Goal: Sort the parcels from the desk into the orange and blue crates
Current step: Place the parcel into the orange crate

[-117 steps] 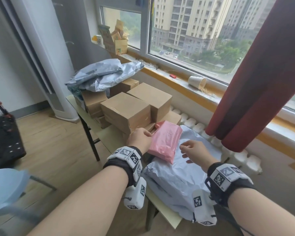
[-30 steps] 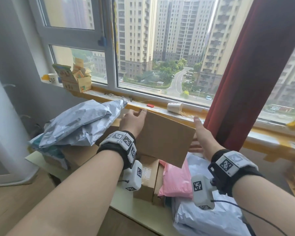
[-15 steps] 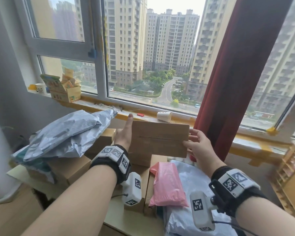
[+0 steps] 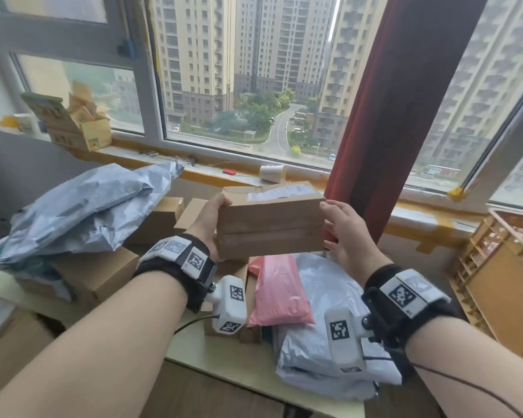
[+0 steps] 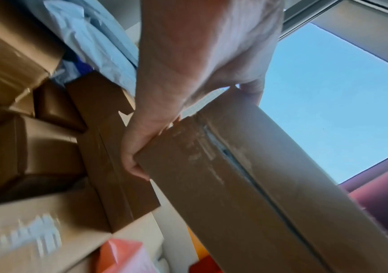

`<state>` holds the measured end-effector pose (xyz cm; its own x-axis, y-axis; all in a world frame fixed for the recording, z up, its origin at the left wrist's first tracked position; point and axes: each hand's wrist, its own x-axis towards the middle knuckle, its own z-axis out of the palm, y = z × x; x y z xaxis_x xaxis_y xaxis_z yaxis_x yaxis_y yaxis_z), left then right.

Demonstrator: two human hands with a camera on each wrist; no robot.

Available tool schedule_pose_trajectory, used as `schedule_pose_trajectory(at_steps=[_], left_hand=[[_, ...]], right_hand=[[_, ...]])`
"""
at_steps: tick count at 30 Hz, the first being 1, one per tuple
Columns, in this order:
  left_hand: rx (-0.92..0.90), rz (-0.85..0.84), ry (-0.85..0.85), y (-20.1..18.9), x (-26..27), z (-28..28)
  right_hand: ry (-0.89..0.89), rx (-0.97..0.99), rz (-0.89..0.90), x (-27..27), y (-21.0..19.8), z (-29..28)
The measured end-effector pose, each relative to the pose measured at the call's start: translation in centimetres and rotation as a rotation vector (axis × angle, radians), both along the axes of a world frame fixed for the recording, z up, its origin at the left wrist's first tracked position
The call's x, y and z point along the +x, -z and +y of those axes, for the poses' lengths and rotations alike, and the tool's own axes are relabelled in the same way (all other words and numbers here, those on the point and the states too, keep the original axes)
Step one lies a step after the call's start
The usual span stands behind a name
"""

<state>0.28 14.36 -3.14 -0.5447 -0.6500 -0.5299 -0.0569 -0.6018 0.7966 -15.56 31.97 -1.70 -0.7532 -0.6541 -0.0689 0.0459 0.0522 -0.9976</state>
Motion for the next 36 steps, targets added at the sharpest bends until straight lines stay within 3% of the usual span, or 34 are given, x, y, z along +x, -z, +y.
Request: schedule_pose_trajectory(at_steps=[4,8,16,22,29,36], left_hand=[[0.014,0.138,-0.054,-0.4,-1.4,1.7],[-0.017,0.246,-0.129,-0.1,-3.1,3.7],[-0.158,0.347,0.069,1.7,-5.0,5.4],[-0.231,0.201,0.143,2.8,-4.4,4.9],[-0.343,0.186,0.311,3.3,-4.8,5.6],[-0.291,0.288,0.218,6.4,-5.1,8.2]], right_hand=[[0.091,0.075,-0.093,-0.9,0.2,-0.7],[-0.048,0.062,-0.329,-0.3,0.2,-1.5],[-0.017,-0.067,-0.283,0.1,0.7,-1.6],[0.065,-0.102,-0.318,-1.7,1.4,0.3],[-0.076,-0.098,-0.114,-1.3,3.1,2.4],[-0.023,-0.126,-0.211,-0.6,6.0,5.2]])
